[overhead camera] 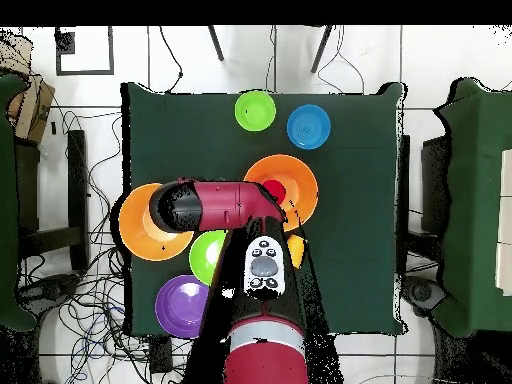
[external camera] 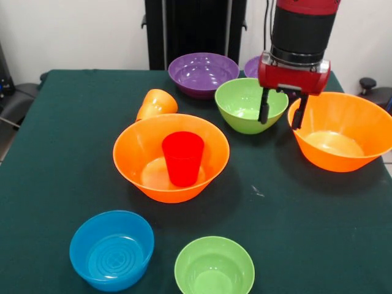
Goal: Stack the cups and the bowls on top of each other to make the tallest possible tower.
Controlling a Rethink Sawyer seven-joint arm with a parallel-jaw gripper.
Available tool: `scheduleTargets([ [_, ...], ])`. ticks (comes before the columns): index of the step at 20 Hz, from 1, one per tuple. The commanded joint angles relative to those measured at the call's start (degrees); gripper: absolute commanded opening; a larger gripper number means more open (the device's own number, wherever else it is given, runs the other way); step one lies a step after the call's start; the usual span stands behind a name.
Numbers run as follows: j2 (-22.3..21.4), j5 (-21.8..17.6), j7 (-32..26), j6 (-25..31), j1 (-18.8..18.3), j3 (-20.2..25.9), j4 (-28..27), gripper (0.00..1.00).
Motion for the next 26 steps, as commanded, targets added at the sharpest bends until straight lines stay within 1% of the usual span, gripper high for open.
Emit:
scheduleTargets([
  [1,4.1,1.5,4.6,-3.2,0.7,6.8,-2.8,1.0],
  [4,3.1,2.1,4.6,-1.8,0.4,7.5,-1.8,1.0],
  [14,0.2,3.8,4.1,-0.4,-0.6,9.8,1.9,1.0],
  [17,-0.3,4.1,4.0,-0.8,-0.7,10.2,3.1,1.0],
  [20,1.1,3.2,4.0,-2.7,-0.6,9.7,2.6,1.0],
  [23,5.1,1.6,3.4,-4.4,-0.3,8.8,-0.5,1.0],
  [26,6.8,0.9,3.4,-4.8,0.3,7.7,-1.9,1.0],
])
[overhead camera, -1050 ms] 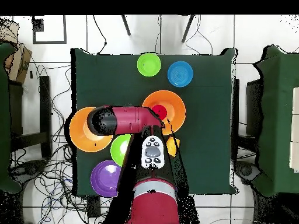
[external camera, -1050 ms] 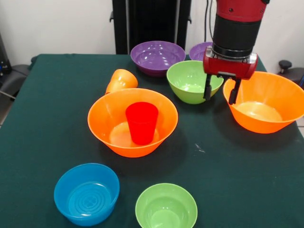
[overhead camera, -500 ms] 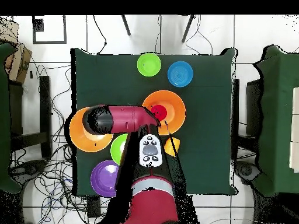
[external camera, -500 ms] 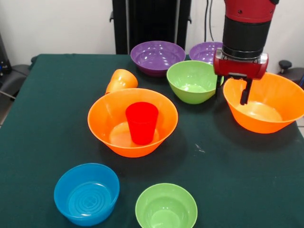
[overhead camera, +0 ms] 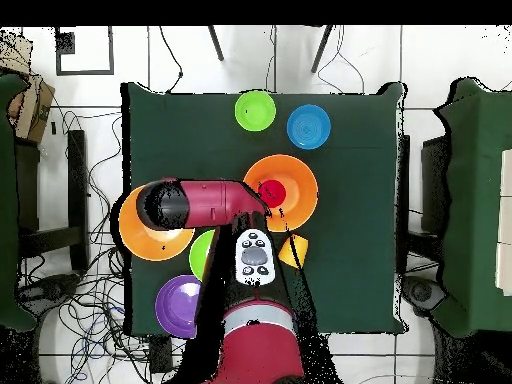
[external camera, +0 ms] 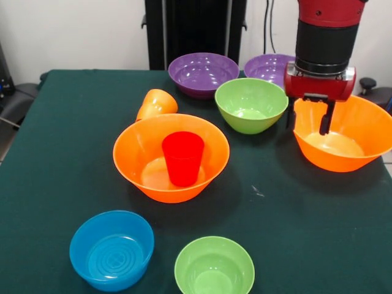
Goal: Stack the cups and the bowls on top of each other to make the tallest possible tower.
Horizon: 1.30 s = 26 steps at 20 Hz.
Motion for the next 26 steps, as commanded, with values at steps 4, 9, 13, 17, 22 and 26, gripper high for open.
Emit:
scheduleTargets([
  [4,5.9,-1.5,3.2,-2.8,0.6,3.2,-3.3,1.0],
  [9,5.4,-1.6,2.7,-2.2,0.1,3.2,-2.8,1.0],
  [13,5.1,-1.9,1.5,-2.7,-1.0,4.2,-1.7,1.0],
  [17,5.3,-2.0,1.8,-3.7,-1.1,4.1,-1.3,0.0],
  [22,4.1,-2.1,3.2,-2.2,0.4,1.4,-2.1,0.0],
  [26,4.2,-2.1,2.0,-1.3,-0.1,2.4,-2.0,0.0],
])
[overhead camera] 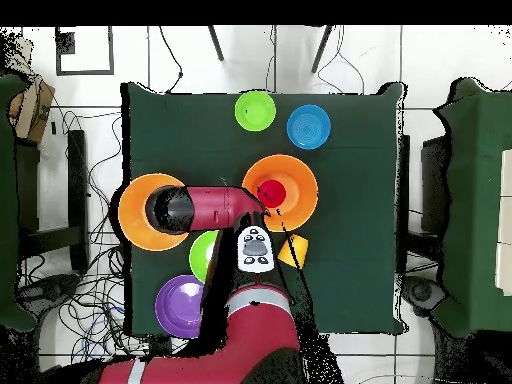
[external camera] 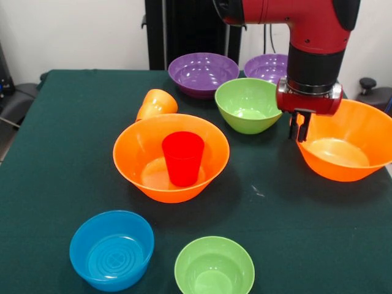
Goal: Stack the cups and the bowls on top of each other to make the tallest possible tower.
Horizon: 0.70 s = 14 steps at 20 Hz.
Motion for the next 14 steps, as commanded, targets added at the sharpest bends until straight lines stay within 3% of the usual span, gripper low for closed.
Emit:
scheduleTargets([
  [1,0.2,-2.0,1.8,-0.5,-0.1,2.7,-2.6,0.0],
  [8,-0.9,-1.7,1.6,-0.7,-0.8,3.7,-0.9,0.0],
  [14,-7.3,-0.6,0.5,6.2,-1.0,3.7,1.6,0.0],
])
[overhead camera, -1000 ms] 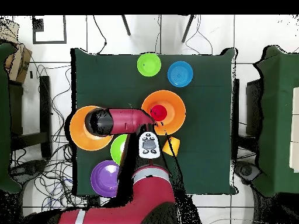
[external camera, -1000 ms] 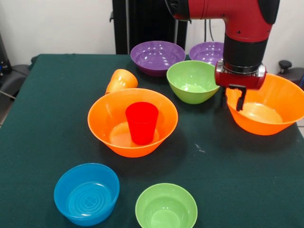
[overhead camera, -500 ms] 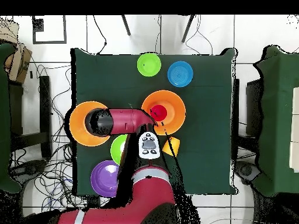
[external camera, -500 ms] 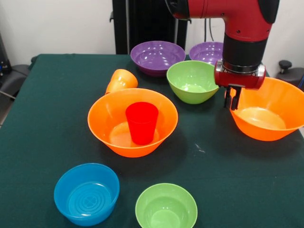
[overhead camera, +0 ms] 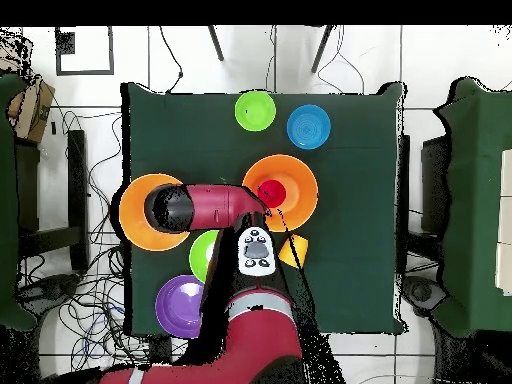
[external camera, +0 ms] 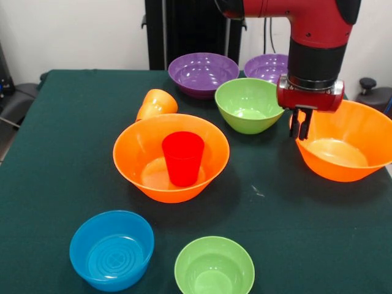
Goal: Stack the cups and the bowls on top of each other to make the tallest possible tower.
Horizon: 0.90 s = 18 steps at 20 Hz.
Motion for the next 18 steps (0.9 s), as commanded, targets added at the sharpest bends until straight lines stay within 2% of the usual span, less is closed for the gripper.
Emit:
scheduleTargets([
  [1,-6.7,-0.6,0.5,6.3,-0.8,3.8,2.5,0.0],
  [8,-13.2,0.0,-0.4,13.9,-1.1,3.0,4.2,0.0],
  [11,-14.7,0.2,-1.0,13.4,-2.2,3.9,6.2,0.0],
  [13,-14.0,0.0,-0.7,9.7,-3.0,4.9,7.8,0.0],
  [14,-13.8,-0.5,-1.2,7.9,-3.6,5.6,8.3,1.0],
  [18,-12.9,-1.4,1.1,7.3,-2.2,3.6,7.0,1.0],
])
